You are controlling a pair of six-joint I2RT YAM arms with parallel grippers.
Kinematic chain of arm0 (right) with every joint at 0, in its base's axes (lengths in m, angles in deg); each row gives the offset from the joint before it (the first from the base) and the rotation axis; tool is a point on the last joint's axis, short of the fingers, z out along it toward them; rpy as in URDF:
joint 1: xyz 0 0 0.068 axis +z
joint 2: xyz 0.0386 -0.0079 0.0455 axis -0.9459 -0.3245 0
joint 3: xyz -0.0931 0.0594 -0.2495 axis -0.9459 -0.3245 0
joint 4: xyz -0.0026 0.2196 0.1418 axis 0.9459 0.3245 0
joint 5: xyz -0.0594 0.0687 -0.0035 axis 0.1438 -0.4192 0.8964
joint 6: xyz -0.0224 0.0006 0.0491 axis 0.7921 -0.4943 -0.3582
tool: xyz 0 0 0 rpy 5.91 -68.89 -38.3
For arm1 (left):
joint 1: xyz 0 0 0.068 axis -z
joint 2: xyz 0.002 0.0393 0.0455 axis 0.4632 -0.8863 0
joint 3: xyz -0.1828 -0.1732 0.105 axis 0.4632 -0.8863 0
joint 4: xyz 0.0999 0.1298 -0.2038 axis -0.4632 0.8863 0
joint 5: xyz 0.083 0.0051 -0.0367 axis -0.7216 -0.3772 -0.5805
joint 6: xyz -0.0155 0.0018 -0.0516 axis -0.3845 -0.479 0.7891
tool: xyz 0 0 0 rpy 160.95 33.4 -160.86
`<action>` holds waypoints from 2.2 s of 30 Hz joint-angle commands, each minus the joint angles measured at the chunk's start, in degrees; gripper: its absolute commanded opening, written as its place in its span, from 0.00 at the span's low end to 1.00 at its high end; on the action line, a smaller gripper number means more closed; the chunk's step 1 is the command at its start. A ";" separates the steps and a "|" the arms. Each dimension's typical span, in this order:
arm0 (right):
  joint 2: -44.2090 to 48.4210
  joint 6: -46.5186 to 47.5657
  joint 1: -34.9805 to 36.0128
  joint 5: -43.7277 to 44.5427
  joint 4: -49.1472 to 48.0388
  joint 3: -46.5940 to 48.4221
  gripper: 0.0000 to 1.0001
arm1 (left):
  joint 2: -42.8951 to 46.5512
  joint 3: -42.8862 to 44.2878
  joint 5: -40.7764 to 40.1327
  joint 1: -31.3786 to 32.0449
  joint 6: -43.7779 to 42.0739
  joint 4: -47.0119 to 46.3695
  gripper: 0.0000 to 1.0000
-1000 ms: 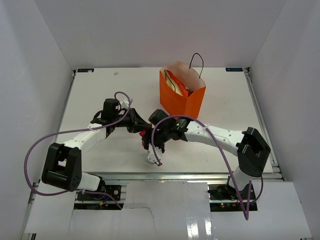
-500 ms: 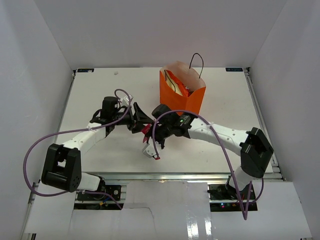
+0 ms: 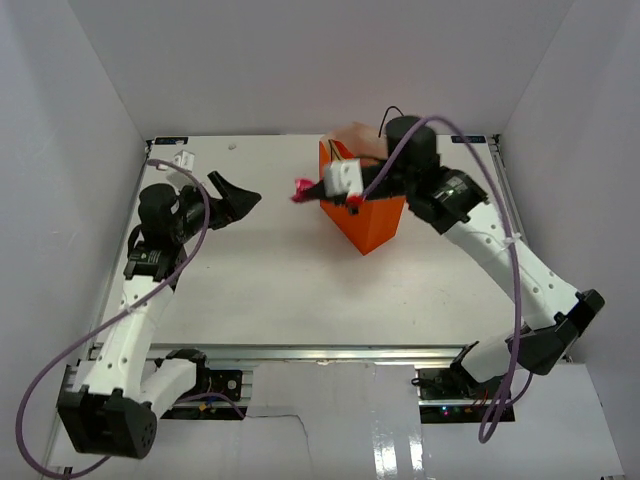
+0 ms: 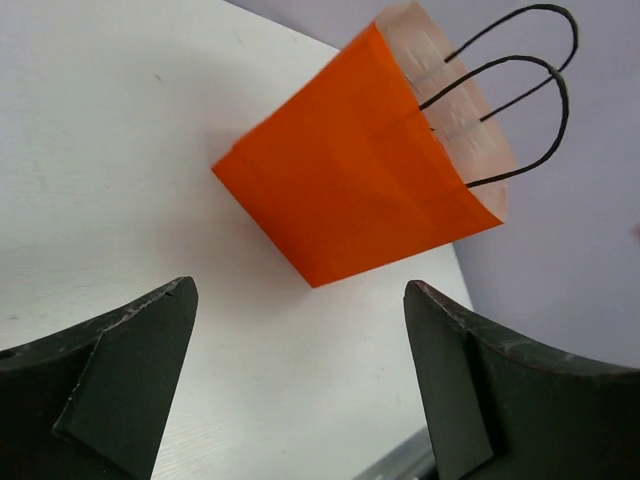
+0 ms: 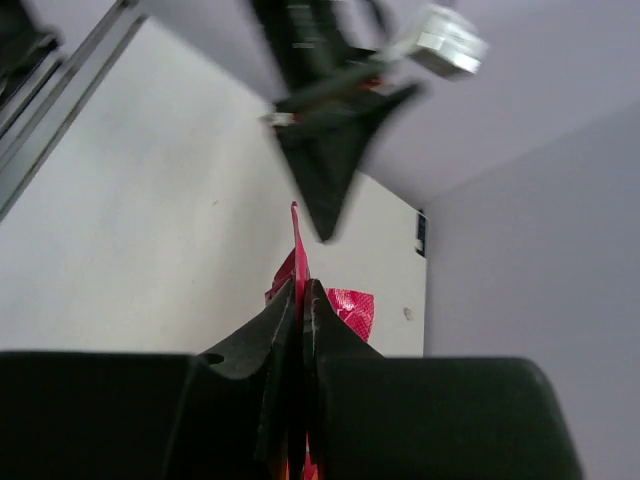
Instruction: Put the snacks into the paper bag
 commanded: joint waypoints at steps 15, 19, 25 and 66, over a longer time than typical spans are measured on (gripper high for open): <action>-6.45 -56.23 -23.44 38.50 -22.97 1.11 0.10 | 17.98 -14.20 -14.01 0.13 -2.80 2.84 0.98; -6.09 -53.06 -23.44 38.24 -24.83 -3.02 0.31 | 18.07 -14.47 -13.93 0.13 -2.63 2.76 0.98; -4.17 -50.69 -23.44 35.08 -23.95 -4.52 0.73 | 17.81 -13.59 -13.75 0.13 -2.98 2.49 0.98; 17.63 -50.33 -41.98 52.48 -1.27 -21.66 0.90 | 20.00 -13.06 -11.47 0.13 -3.77 4.07 0.98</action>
